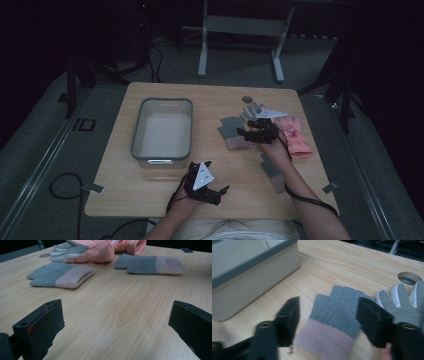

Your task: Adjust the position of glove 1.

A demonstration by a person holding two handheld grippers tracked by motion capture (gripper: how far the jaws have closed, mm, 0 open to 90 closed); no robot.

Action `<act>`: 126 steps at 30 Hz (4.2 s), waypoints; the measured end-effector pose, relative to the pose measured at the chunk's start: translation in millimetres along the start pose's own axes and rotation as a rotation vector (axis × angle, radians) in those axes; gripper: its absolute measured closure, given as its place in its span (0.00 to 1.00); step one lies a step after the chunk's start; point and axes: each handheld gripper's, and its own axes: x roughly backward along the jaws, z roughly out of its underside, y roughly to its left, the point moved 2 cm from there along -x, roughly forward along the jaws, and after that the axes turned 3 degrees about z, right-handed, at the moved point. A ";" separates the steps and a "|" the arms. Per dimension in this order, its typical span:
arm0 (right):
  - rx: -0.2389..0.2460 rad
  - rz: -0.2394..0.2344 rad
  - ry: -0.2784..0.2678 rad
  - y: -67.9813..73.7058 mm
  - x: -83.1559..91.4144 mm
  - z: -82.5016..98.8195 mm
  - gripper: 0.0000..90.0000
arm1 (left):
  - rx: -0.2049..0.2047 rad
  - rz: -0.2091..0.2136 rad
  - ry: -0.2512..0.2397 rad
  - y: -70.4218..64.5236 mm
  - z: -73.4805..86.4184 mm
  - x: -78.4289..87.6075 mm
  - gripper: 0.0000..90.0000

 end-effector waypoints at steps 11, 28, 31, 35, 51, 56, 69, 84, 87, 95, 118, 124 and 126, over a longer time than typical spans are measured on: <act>0.029 0.020 0.111 -6.0 -41.5 -4.8 0.56 | 0.003 0.007 0.001 0.0 0.1 0.2 0.00; 0.049 0.104 0.283 -15.6 -89.9 9.0 0.76 | 0.009 0.017 -0.005 -0.1 0.1 0.2 0.00; 0.060 0.109 0.289 -14.1 -91.1 8.5 0.83 | 0.008 0.015 -0.005 -0.1 0.1 0.3 0.00; 0.025 0.115 0.300 -12.0 -92.3 6.5 0.94 | 0.006 0.018 -0.006 -0.2 0.1 0.4 0.00; -0.149 0.127 0.135 41.2 0.0 -17.9 0.95 | 0.017 0.004 -0.014 1.4 0.3 0.9 0.00; -0.189 0.127 0.101 55.2 21.0 -7.7 0.95 | 0.004 0.001 -0.013 0.2 0.2 1.0 0.00; -0.251 0.132 0.190 78.4 9.4 47.5 0.95 | -0.003 0.003 -0.012 -0.4 0.1 0.7 0.00; -0.277 0.142 0.230 80.9 -14.5 68.1 0.89 | -0.014 -0.001 -0.010 -1.5 0.1 0.5 0.00; -0.285 0.139 0.229 80.5 -14.5 67.6 0.86 | -0.013 0.002 -0.008 -1.5 0.1 0.4 0.00; -0.206 0.116 0.193 77.0 -0.1 47.8 0.75 | -0.012 0.003 -0.009 -1.6 0.1 0.4 0.00; 0.023 0.053 0.170 -18.0 83.9 72.0 0.73 | -0.006 -0.004 -0.005 -1.2 -0.1 0.0 0.00; 0.013 0.071 0.230 -36.7 93.0 94.1 0.73 | -0.007 -0.005 -0.004 -1.3 -0.1 -0.1 0.00; 0.017 0.074 0.258 -42.1 93.6 104.6 0.73 | -0.005 -0.006 -0.003 -1.2 -0.1 -0.2 0.00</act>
